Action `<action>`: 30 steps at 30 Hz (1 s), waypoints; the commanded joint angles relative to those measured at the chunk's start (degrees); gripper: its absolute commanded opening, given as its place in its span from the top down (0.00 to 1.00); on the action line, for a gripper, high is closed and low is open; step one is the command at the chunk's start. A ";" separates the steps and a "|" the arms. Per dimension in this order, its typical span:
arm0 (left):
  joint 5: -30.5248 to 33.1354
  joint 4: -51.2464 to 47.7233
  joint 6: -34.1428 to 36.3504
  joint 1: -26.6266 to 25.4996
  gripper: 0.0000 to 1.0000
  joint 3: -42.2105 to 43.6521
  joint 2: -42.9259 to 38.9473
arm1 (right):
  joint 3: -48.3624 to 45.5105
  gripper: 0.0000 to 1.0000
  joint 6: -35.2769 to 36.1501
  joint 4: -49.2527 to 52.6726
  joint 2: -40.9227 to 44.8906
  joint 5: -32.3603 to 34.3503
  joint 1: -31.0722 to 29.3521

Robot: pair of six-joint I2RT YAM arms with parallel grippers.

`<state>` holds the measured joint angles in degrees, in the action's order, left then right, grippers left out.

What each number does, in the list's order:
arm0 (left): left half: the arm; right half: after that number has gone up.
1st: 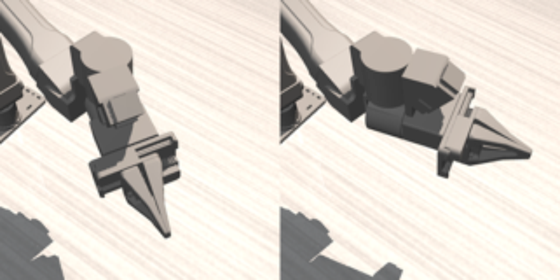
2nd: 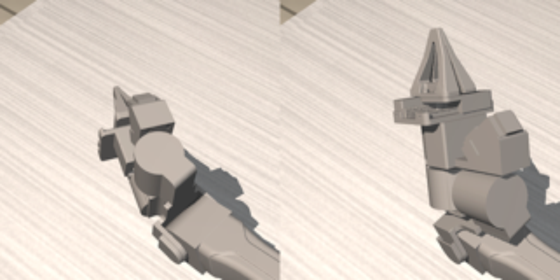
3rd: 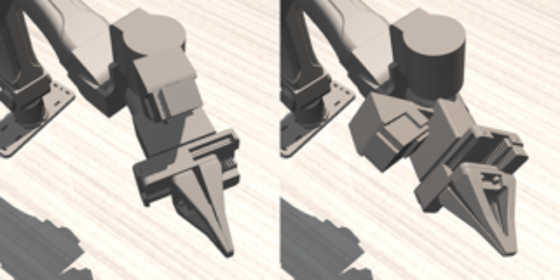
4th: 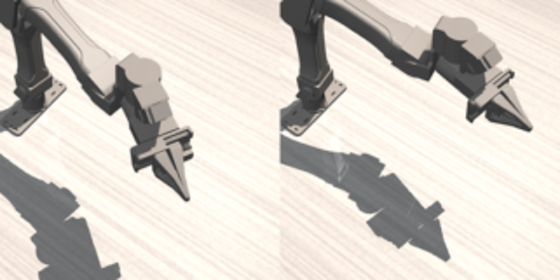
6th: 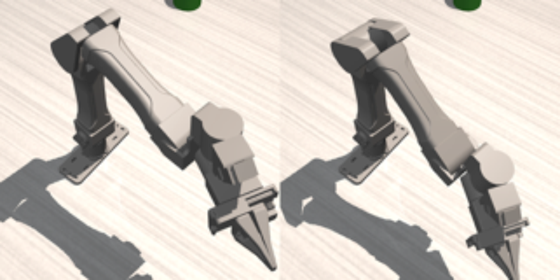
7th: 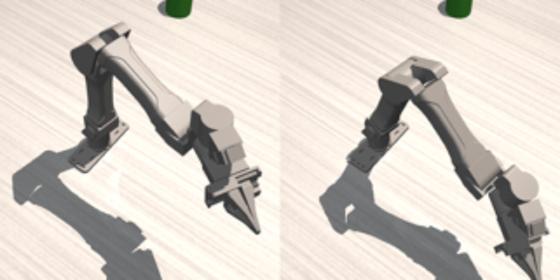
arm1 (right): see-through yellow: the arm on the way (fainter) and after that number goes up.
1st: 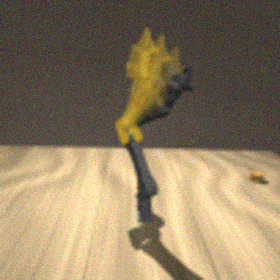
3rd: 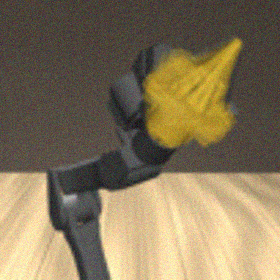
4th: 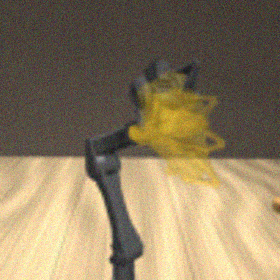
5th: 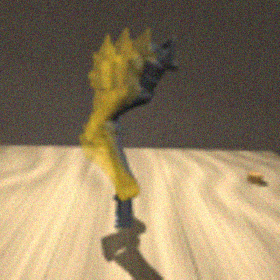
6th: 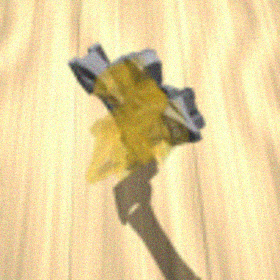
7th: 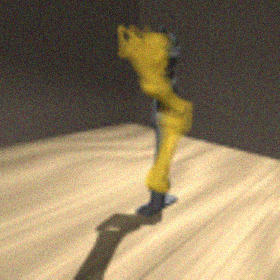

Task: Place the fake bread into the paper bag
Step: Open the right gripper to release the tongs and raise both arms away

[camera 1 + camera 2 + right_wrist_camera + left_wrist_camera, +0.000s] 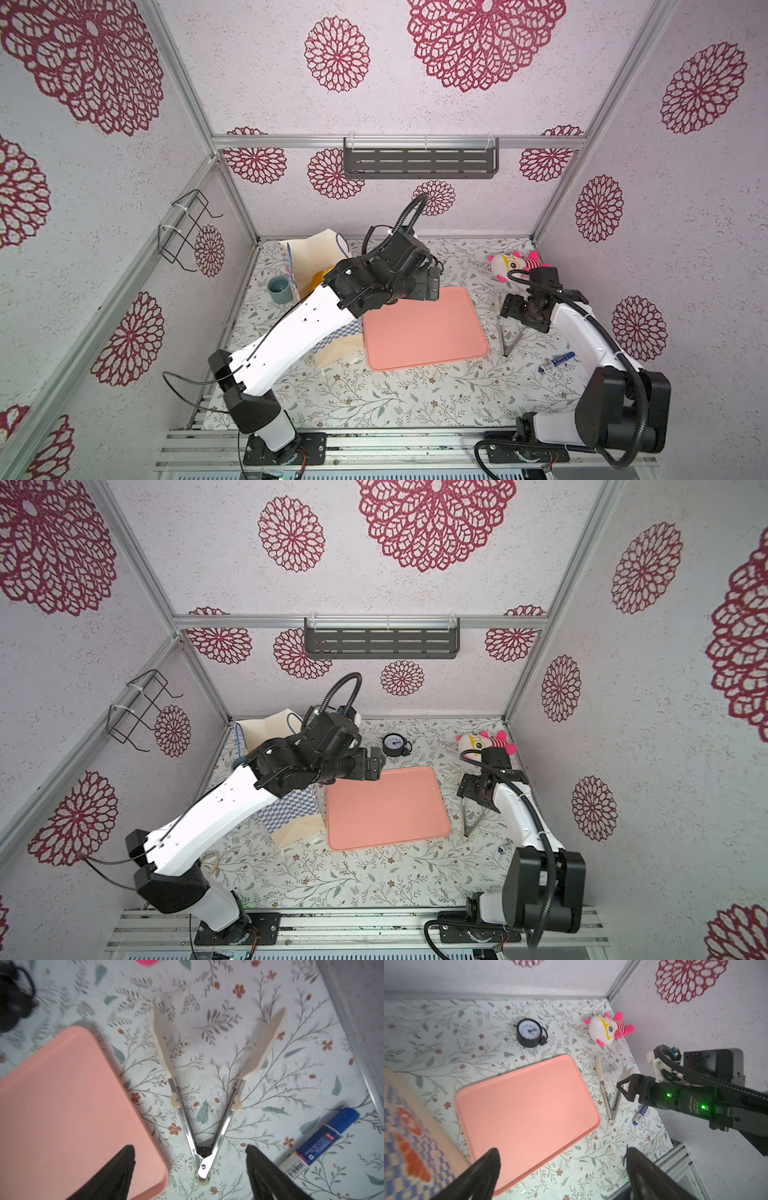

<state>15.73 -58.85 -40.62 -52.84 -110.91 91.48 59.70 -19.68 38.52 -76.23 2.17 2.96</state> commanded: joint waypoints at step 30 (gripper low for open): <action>14.16 7.54 -1.67 53.89 0.03 44.90 -43.31 | 9.25 0.01 1.67 -15.26 18.03 12.90 -2.17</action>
<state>30.39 -57.47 -40.66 -1.17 -69.67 51.22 73.06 -17.74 33.12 -63.20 7.90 0.91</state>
